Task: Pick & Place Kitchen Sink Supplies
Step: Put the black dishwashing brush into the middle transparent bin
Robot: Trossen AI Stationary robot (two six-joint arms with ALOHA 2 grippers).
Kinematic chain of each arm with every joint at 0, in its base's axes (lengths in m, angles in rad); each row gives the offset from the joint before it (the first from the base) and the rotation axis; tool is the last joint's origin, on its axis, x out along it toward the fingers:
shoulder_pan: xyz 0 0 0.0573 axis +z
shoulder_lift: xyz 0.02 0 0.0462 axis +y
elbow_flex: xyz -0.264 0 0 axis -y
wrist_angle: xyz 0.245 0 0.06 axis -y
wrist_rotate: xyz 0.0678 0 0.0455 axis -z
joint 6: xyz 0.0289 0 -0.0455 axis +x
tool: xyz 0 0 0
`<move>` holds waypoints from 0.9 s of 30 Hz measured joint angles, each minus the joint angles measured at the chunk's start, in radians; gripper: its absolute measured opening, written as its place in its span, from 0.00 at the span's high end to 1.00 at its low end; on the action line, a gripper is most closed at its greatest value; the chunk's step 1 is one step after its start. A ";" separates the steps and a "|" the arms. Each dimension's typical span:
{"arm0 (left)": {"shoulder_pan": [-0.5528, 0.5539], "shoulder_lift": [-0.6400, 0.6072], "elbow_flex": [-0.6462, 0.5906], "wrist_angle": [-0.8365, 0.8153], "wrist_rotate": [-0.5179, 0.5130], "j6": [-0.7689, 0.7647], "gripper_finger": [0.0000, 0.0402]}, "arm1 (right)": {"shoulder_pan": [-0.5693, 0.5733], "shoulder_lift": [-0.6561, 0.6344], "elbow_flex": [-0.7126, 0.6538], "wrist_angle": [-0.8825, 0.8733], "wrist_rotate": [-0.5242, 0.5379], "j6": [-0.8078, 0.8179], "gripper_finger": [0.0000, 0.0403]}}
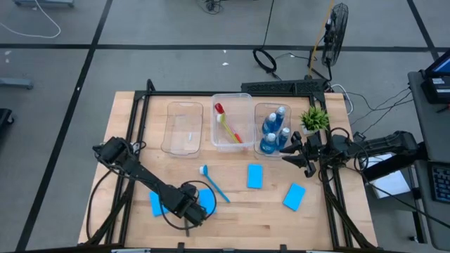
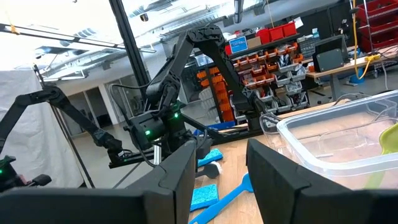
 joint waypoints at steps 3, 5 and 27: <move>0.000 0.001 0.000 -0.011 0.011 -0.014 0.64 | 0.000 0.000 0.000 0.000 0.000 0.000 0.68; 0.001 0.001 0.000 -0.009 0.018 -0.015 0.71 | 0.000 0.000 0.000 0.000 0.000 0.000 0.68; 0.027 -0.203 -0.008 -0.168 0.077 0.044 0.95 | 0.000 0.001 0.000 -0.014 0.000 -0.003 0.68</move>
